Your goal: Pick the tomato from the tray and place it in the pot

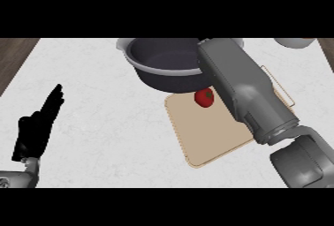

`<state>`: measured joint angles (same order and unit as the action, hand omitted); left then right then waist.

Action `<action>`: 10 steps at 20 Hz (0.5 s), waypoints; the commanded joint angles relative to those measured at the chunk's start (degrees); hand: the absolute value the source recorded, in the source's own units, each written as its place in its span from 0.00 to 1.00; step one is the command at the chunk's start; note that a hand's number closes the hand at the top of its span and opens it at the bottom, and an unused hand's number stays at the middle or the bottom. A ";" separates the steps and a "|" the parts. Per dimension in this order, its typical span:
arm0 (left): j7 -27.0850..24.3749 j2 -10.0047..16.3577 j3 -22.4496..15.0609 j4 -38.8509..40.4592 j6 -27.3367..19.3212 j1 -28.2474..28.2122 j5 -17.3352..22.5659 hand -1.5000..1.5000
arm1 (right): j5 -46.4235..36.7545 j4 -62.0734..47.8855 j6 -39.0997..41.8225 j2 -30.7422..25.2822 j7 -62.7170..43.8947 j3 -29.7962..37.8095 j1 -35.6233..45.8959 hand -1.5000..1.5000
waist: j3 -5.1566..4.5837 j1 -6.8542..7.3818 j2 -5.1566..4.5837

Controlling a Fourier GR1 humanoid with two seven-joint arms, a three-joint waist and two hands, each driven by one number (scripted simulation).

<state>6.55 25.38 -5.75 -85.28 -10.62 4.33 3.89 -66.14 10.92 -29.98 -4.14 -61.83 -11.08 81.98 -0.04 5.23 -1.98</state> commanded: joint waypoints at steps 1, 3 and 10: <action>-0.06 -0.86 -0.36 0.61 -0.67 1.32 -0.89 0.50 | 2.17 -0.61 -8.90 -0.14 -3.72 3.36 -3.32 0.00 | 0.06 -0.51 -0.43; 0.52 0.47 0.24 -0.58 -0.25 0.20 -0.84 0.50 | 4.81 0.11 -9.19 -2.93 -0.79 6.48 -2.67 0.00 | 0.12 0.31 -0.46; 2.35 -0.19 0.07 -2.08 0.16 0.45 -0.36 0.50 | 5.93 -0.16 -16.86 -0.78 4.26 9.12 -4.63 0.00 | 0.11 0.55 -0.33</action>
<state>6.93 24.99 -5.86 -86.11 -10.48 4.15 3.41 -60.69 11.18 -39.99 -5.30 -56.77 -3.23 78.47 0.03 5.61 -2.30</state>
